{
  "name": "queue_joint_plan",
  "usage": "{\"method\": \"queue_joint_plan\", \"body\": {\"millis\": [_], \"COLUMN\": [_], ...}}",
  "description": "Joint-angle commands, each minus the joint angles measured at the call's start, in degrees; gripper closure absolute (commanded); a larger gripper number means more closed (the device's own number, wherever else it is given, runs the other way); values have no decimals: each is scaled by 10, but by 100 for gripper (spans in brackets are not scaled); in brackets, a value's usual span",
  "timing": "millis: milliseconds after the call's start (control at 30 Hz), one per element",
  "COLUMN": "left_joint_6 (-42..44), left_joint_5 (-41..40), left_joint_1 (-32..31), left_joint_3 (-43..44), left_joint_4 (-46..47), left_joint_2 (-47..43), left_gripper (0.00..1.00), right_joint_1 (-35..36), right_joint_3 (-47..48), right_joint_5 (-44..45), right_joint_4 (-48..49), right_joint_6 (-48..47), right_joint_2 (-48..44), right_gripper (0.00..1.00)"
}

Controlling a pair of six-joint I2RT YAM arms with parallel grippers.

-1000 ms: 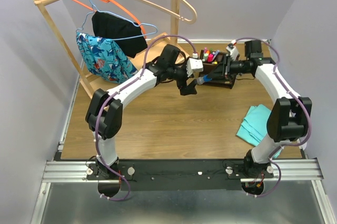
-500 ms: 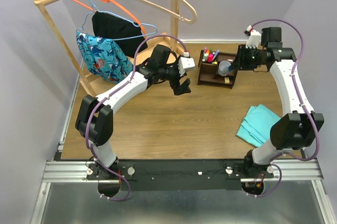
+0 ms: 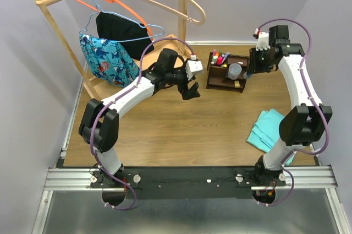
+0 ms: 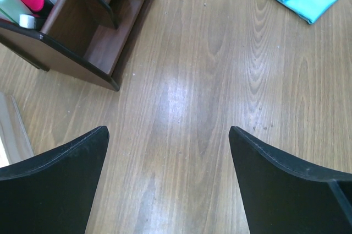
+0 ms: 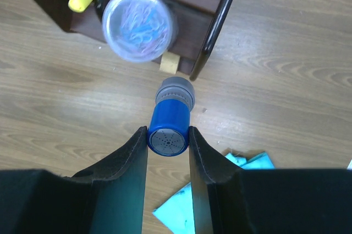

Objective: Sort the stationery into containers
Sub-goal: Place the stationery in the storage box.

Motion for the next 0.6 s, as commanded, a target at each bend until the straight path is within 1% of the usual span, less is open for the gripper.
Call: {"method": "queue_joint_plan", "body": {"millis": [0, 567], "left_joint_6": [-16, -21], "left_joint_5": [17, 12], "left_joint_1": [0, 1], "left_joint_3": [-3, -11], "left_joint_4": [32, 30], "left_joint_2": [8, 18], "left_gripper": [1, 1], "right_joint_1": [-2, -2], "right_joint_3": [46, 106], "right_joint_5": [23, 12], "right_joint_4": [1, 15], "right_joint_6": [-13, -8], "right_joint_2": [37, 121], "right_gripper": [81, 81]}}
